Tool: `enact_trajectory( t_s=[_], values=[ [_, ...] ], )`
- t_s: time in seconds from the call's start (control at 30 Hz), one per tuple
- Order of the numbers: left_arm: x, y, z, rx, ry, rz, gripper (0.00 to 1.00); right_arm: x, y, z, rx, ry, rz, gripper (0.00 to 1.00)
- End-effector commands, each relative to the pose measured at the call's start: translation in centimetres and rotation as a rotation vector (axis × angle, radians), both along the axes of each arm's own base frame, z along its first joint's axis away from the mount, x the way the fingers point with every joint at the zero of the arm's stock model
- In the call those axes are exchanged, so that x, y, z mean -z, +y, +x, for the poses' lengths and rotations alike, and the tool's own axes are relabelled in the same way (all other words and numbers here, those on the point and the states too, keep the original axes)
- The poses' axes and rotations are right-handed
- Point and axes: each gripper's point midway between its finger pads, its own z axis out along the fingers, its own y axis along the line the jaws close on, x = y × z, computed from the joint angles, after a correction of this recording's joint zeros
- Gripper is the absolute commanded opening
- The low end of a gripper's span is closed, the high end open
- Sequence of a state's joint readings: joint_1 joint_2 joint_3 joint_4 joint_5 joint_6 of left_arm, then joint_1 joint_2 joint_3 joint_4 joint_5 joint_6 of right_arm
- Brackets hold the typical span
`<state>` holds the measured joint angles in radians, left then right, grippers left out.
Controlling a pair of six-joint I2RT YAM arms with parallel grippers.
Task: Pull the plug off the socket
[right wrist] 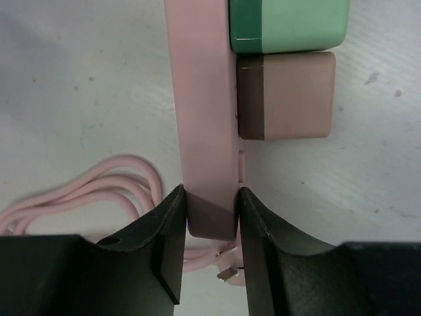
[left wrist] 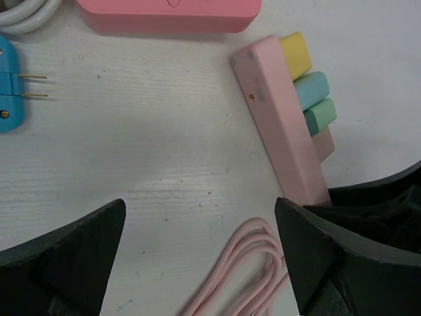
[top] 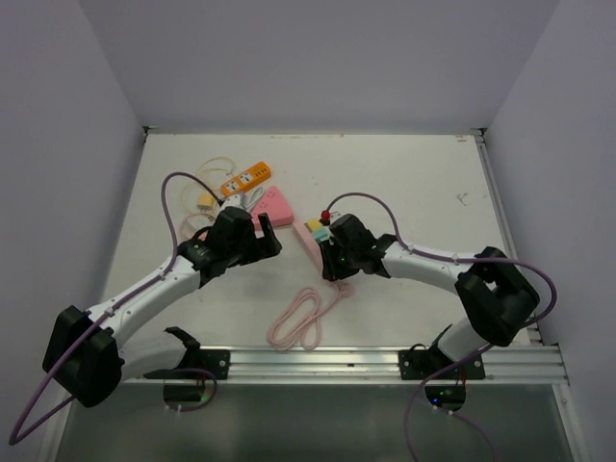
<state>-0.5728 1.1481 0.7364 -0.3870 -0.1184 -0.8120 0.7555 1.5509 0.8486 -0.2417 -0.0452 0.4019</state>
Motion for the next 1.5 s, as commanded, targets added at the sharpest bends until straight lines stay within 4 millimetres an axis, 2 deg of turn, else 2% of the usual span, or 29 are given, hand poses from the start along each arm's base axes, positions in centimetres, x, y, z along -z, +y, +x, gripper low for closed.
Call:
enact_trajectory(
  t_s=[0.0,0.07,0.17,0.2,0.27,0.3,0.37,0.47,0.57,0.6,0.67,0.7,0.77,0.8,0.87,0.93,0.97,1.0,1.1,1.17,1.2,1.27,1.3,1.47],
  values=[
    [-0.5,0.7,-0.2,-0.03,-0.033,0.004,1.0,-0.5,1.7,-1.8,0.01,-0.005,0.032,0.19],
    [-0.3,0.8,-0.5,-0.034,-0.027,-0.005,1.0,-0.3,2.5,-2.8,0.013,0.015,0.046,0.21],
    [0.2,0.5,-0.9,-0.045,-0.009,-0.043,0.99,-0.1,4.0,-4.5,-0.014,0.033,0.073,0.35],
    [0.6,0.4,-1.3,-0.046,0.004,-0.053,1.0,-0.4,4.3,-4.6,-0.013,0.029,0.083,0.46],
    [0.7,0.0,-1.4,-0.071,0.013,-0.087,0.99,-1.2,4.6,-4.7,-0.005,0.022,0.102,0.57],
    [0.8,-0.2,-1.6,-0.075,0.017,-0.091,0.99,-1.8,4.6,-4.5,0.002,0.014,0.114,0.67],
    [0.5,-1.0,-1.6,-0.097,0.03,-0.122,0.99,-3.4,4.3,-4.2,0.023,-0.021,0.133,0.78],
    [-0.2,-2.0,-1.5,-0.12,0.037,-0.136,0.98,-5.5,3.2,-3.8,0.073,-0.076,0.148,0.88],
    [-0.3,-2.7,-1.4,-0.165,0.045,-0.135,0.97,-7.2,1.2,-3.4,0.144,-0.137,0.146,0.93],
    [-0.4,-3.5,-1.6,-0.163,0.042,-0.128,0.97,-7.7,0.5,-3.1,0.173,-0.165,0.137,0.94],
    [-0.6,-5.0,-2.2,-0.17,0.051,-0.15,0.96,-8.2,-1.7,-3.0,0.247,-0.201,0.109,0.97],
    [-0.3,-5.6,-2.4,-0.173,0.06,-0.144,0.96,-8.4,-3.4,-2.0,0.327,-0.258,0.071,0.98],
    [-0.3,-6.5,-2.7,-0.198,0.06,-0.143,0.96,-8.3,-5.7,-1.9,0.427,-0.282,0.035,0.99],
    [-0.2,-7.8,-3.2,-0.177,0.065,-0.133,0.95,-8.6,-6.7,-1.9,0.466,-0.301,0.038,0.99],
    [-0.7,-9.0,-3.5,-0.181,0.056,-0.118,0.95,-8.2,-8.9,-1.8,0.554,-0.329,0.013,0.99],
    [0.4,-9.6,-3.4,-0.205,0.062,-0.067,0.94,-8.8,-10.1,-1.8,0.605,-0.358,0.027,0.99],
    [1.0,-9.6,-3.8,-0.207,0.08,-0.034,0.94,-8.9,-10.4,-1.8,0.621,-0.366,0.037,0.99],
    [0.6,-10.5,-3.9,-0.201,0.081,-0.035,0.93,-8.6,-10.8,-1.9,0.639,-0.366,0.043,0.99],
    [2.8,-11.7,-4.0,-0.186,0.105,0.039,0.92,-8.7,-11.5,-2.1,0.659,-0.383,0.071,0.99],
    [3.1,-12.5,-3.9,-0.177,0.106,0.057,0.91,-8.9,-11.8,-2.1,0.674,-0.395,0.086,0.99],
    [4.1,-12.6,-3.8,-0.175,0.117,0.089,0.9,-8.7,-12.0,-2.2,0.676,-0.396,0.083,0.99],
    [4.5,-12.9,-3.8,-0.17,0.125,0.12,0.88,-8.7,-12.1,-2.2,0.678,-0.4,0.086,0.99],
    [5.4,-12.8,-3.8,-0.171,0.139,0.147,0.88,-8.7,-12.2,-2.3,0.68,-0.4,0.085,0.99],
    [6.8,-13.3,-4.3,-0.153,0.17,0.196,0.83,-8.5,-11.9,-2.2,0.672,-0.396,0.102,0.99]
  ],
)
